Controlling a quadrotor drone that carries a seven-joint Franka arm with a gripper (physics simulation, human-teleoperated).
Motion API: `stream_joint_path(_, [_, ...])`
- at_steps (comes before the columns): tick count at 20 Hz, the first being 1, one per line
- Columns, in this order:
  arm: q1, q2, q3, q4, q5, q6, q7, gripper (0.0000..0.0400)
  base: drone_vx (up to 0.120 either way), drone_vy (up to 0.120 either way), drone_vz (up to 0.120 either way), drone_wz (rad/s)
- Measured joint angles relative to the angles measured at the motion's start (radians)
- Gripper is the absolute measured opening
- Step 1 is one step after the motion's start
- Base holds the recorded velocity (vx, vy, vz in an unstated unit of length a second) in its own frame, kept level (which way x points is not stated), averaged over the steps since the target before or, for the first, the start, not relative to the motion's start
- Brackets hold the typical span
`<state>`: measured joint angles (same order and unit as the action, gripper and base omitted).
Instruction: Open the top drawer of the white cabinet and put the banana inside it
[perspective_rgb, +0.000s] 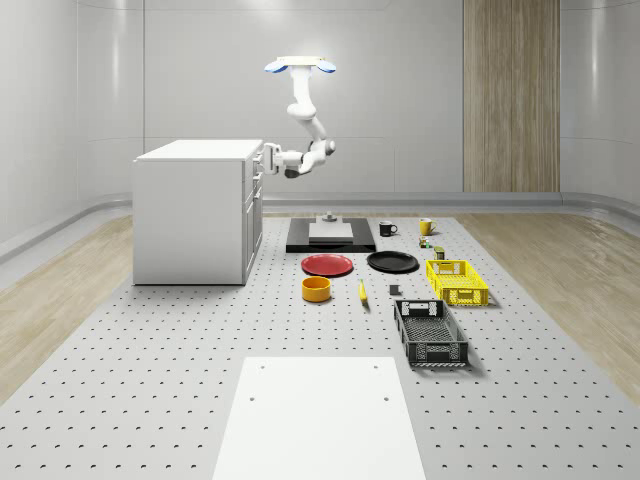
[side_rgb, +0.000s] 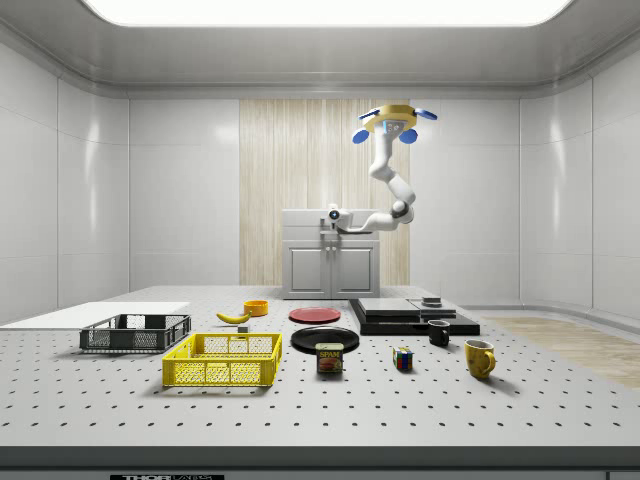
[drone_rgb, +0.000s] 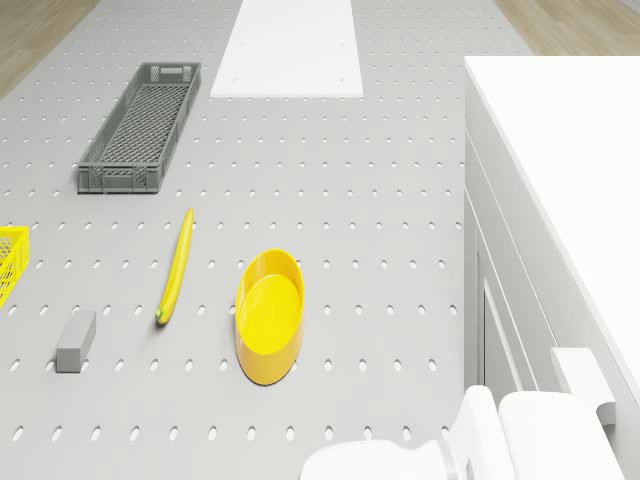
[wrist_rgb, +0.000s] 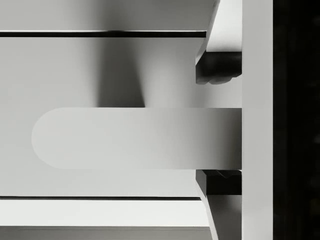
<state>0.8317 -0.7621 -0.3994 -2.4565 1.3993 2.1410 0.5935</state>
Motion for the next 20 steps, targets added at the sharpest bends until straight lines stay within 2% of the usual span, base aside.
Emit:
stream_joint_path(2, [-0.008, 0.004, 0.006, 0.001, 0.005, -0.005, -0.001, 0.0157, 0.0, 0.0, 0.0, 0.0])
stream_joint_path(4, [-0.014, -0.011, 0.016, 0.018, -0.056, -0.005, 0.124, 0.025, 0.0, 0.0, 0.0, 0.0])
stream_joint_path(8, [-0.013, -0.005, 0.011, 0.01, -0.04, -0.005, 0.062, 0.0189, 0.0, 0.0, 0.0, 0.0])
stream_joint_path(13, [-0.04, -0.018, -0.006, -0.004, -0.049, -0.039, 0.039, 0.0158, 0.0, 0.0, 0.0, 0.0])
stream_joint_path(14, [-0.046, -0.015, -0.017, -0.015, -0.042, -0.049, -0.014, 0.0149, 0.0, 0.0, 0.0, 0.0])
stream_joint_path(18, [-0.082, -0.035, -0.035, -0.022, -0.064, -0.093, 0.005, 0.0122, 0.0, 0.0, 0.0, 0.0])
stream_joint_path(20, [-0.098, -0.046, -0.047, -0.023, -0.084, -0.115, 0.023, 0.0124, 0.0, 0.0, 0.0, 0.0])
